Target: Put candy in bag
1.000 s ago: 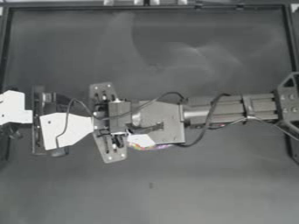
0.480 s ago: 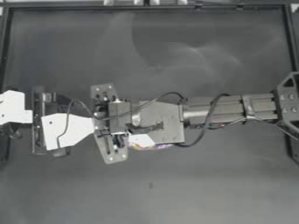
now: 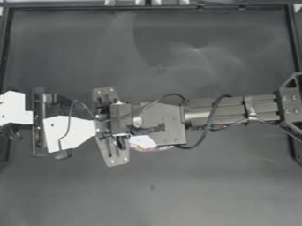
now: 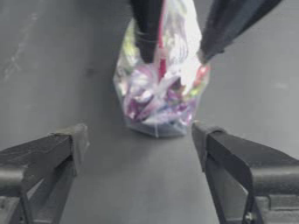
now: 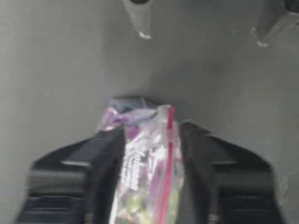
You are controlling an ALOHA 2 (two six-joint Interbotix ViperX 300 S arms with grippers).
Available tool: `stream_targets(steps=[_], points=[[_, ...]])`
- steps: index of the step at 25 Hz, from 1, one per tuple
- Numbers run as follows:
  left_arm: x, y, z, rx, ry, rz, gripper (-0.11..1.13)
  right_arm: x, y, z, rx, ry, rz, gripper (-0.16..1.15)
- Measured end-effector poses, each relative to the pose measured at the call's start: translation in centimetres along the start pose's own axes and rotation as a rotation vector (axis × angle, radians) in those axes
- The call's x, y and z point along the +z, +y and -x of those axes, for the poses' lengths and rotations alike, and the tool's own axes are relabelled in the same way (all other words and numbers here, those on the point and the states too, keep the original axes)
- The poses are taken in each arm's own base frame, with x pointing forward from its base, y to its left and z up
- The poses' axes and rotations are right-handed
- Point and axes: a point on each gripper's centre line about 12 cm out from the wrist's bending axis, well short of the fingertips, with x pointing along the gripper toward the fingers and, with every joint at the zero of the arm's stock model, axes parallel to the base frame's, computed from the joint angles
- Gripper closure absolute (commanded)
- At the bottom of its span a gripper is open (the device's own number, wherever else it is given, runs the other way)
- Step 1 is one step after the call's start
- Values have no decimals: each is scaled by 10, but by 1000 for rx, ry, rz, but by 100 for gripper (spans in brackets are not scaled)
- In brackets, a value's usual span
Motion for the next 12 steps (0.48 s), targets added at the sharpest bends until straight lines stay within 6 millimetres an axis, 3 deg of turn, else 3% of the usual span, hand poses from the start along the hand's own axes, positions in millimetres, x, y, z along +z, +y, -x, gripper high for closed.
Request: stream_targets(steps=[12], points=[[0,-1,0,-5,0,2,2,-2,-4,-3,0,6,-8,25]])
